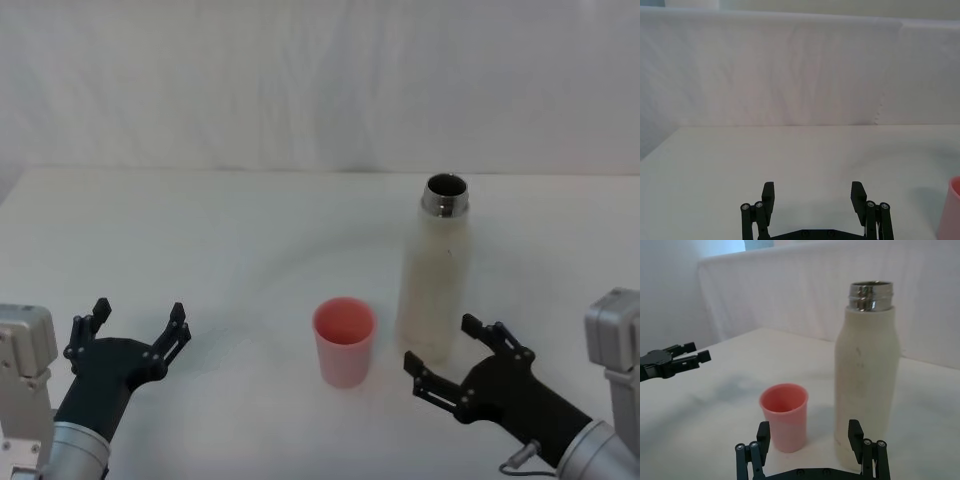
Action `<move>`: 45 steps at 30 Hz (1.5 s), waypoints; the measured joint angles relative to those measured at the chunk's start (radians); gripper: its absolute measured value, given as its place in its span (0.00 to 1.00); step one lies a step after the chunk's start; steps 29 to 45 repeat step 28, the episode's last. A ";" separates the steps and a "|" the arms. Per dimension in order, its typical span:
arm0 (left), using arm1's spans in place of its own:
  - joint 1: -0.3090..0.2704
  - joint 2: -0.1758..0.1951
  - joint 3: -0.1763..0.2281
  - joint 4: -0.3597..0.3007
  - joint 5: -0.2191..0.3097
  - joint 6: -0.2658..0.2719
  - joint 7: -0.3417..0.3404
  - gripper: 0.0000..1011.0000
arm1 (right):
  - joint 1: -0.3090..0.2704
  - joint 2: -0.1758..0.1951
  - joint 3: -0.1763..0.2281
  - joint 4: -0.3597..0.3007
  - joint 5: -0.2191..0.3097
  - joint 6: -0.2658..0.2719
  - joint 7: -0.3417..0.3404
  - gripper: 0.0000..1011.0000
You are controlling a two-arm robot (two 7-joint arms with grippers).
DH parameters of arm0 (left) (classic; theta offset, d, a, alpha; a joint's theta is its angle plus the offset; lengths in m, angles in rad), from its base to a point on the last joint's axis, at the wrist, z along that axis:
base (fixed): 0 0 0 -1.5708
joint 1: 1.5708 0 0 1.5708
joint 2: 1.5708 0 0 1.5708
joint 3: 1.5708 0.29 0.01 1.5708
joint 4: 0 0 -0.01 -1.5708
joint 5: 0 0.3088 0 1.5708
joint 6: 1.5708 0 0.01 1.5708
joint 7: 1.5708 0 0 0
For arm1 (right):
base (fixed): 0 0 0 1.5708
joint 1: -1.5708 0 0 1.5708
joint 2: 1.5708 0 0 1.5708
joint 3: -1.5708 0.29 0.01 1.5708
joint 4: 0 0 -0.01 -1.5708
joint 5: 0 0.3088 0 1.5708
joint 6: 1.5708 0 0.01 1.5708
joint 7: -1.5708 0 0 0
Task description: Grasp the thermos with one hand and pour water into the cup lid.
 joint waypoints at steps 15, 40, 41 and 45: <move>0.000 0.000 0.000 0.000 0.000 0.000 0.000 0.99 | 0.012 -0.014 -0.019 0.027 0.004 -0.014 0.008 0.99; 0.000 0.000 0.000 0.000 0.000 0.000 0.000 0.99 | 0.011 -0.013 -0.018 0.024 0.004 -0.013 0.007 0.99; 0.000 0.000 0.000 0.000 0.000 0.000 0.000 0.99 | 0.011 -0.013 -0.018 0.024 0.004 -0.013 0.007 0.99; 0.000 0.000 0.000 0.000 0.000 0.000 0.000 0.99 | 0.011 -0.013 -0.018 0.024 0.004 -0.013 0.007 0.99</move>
